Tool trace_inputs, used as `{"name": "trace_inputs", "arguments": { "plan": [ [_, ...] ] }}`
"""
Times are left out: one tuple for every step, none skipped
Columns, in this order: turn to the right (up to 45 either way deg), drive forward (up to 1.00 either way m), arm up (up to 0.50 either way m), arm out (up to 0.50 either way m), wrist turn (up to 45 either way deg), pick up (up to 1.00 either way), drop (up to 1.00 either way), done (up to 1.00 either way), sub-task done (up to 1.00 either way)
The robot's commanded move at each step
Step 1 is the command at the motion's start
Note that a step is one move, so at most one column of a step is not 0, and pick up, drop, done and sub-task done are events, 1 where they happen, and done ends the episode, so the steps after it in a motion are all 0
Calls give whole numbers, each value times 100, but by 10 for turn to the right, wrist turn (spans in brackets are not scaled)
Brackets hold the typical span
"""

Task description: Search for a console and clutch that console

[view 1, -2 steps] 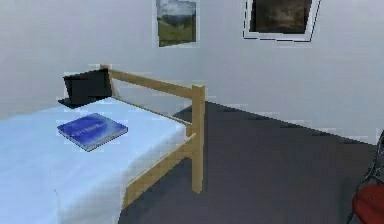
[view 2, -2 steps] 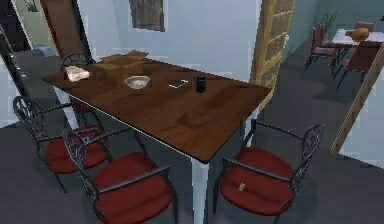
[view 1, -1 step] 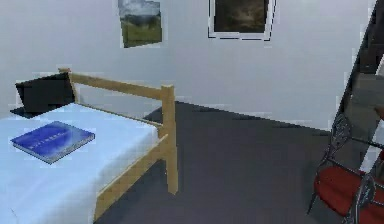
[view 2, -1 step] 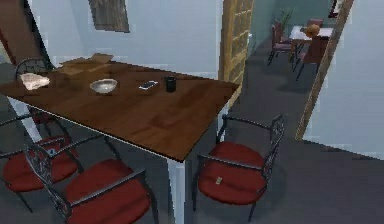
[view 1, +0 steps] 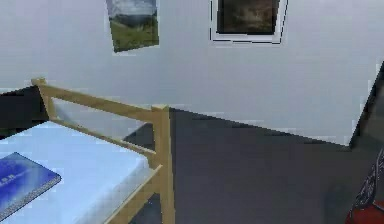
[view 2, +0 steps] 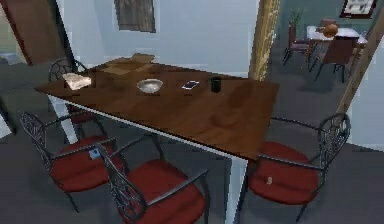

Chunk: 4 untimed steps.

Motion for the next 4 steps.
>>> {"name": "trace_inputs", "arguments": {
  "plan": [
    [270,0,0,0,0,0,0,0,0],
    [0,95,0,0,0,0,0,0,0],
    [180,0,0,0,0,0,0,0,0],
    [0,10,0,0,0,0,0,0,0]
  ]
}}
